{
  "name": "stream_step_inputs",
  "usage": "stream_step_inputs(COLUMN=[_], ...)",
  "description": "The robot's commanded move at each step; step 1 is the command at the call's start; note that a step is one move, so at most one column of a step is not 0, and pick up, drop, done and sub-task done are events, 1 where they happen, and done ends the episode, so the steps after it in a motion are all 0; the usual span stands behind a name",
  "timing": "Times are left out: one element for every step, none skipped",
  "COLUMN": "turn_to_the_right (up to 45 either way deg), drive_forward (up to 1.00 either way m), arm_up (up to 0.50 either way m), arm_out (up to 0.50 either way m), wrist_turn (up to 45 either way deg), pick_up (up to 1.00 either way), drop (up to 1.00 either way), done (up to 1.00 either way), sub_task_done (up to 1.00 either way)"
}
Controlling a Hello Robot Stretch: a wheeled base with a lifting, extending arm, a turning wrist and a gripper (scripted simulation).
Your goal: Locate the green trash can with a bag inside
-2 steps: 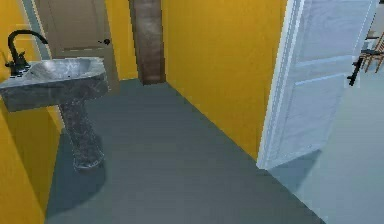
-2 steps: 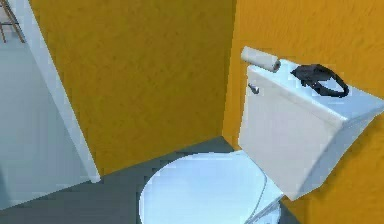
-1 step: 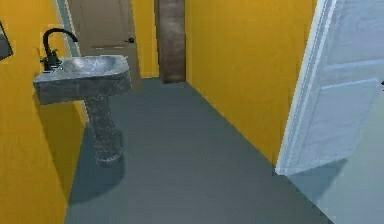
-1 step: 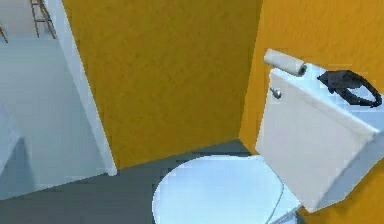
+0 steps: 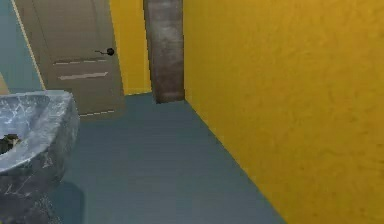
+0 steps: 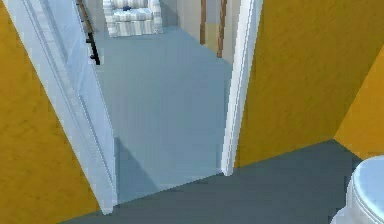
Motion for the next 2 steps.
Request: stream_step_inputs(turn_to_the_right=[-6.0, 0.0], drive_forward=[0.00, 0.55], arm_up=[0.00, 0.00], arm_out=[0.00, 0.00], wrist_turn=[0.0, 0.0], pick_up=[0.00, 0.00], drop=[0.00, 0.00], done=[0.00, 0.00], sub_task_done=[0.00, 0.00])
